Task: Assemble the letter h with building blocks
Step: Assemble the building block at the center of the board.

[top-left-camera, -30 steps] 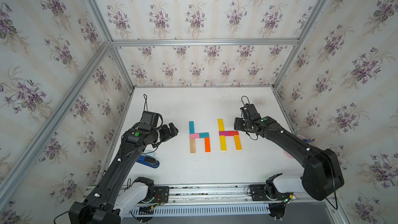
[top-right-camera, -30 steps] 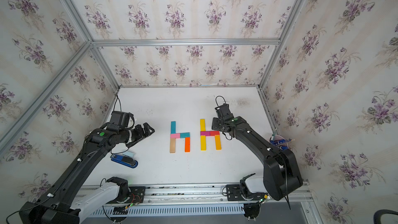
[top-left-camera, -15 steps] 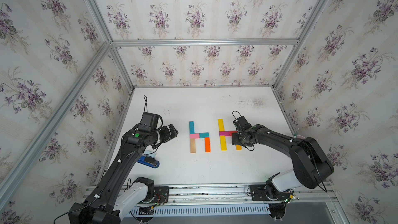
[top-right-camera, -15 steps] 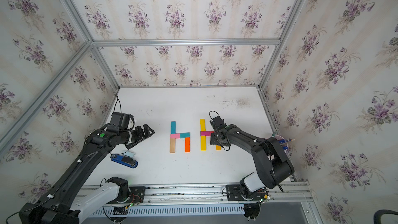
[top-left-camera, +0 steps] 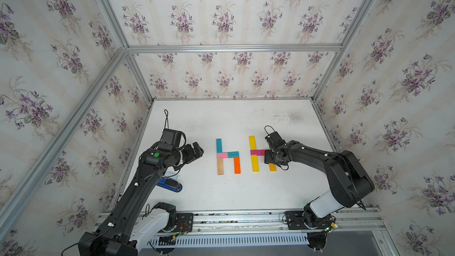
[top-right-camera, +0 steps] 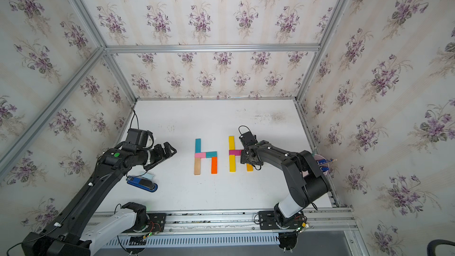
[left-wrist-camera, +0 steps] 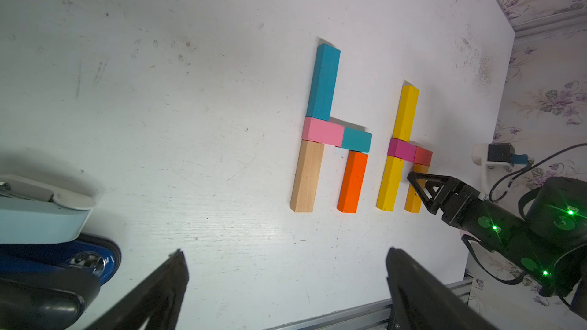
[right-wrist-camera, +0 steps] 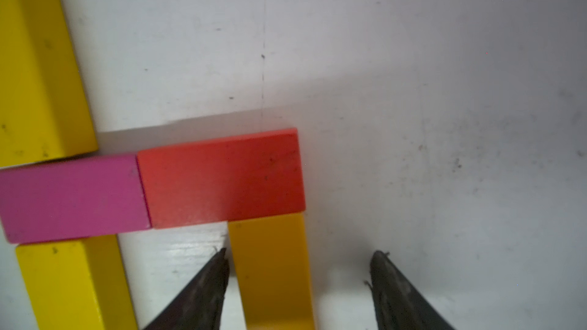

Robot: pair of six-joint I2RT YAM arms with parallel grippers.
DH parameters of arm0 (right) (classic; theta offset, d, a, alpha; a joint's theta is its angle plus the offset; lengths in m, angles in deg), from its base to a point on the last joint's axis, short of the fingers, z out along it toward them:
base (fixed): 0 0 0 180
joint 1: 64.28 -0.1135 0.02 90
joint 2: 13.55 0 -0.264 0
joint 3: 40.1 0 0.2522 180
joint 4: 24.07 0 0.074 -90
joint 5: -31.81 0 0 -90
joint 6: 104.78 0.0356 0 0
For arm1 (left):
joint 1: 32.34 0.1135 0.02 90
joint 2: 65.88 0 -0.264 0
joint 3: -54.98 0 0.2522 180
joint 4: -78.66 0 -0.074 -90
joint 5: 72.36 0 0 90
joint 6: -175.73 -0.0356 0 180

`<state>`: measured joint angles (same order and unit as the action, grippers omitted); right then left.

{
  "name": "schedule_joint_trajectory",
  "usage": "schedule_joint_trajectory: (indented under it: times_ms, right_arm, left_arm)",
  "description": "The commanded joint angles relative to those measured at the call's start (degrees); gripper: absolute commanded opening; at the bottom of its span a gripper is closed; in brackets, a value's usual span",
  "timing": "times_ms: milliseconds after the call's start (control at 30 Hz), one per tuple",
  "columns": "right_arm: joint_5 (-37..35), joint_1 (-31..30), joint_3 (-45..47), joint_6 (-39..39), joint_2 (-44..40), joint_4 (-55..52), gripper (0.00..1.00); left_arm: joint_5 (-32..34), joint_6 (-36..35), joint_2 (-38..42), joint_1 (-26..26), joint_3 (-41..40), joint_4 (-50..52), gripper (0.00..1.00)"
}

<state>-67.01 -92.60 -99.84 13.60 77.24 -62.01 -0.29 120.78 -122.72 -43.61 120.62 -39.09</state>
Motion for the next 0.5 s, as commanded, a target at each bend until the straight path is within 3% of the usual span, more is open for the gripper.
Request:
schedule_joint_trajectory:
  times_ms: [0,467]
  right_arm:
    - [-1.4,0.1,-0.1,-0.1,0.6,-1.2,0.71]
    - [-2.5,0.7,0.1,0.4,1.0,-1.7,0.66]
  left_arm:
    - [0.7,-0.5,0.1,0.0,-0.2,-0.8,0.99]
    - [0.7,-0.5,0.4,0.1,-0.1,-0.6,0.99]
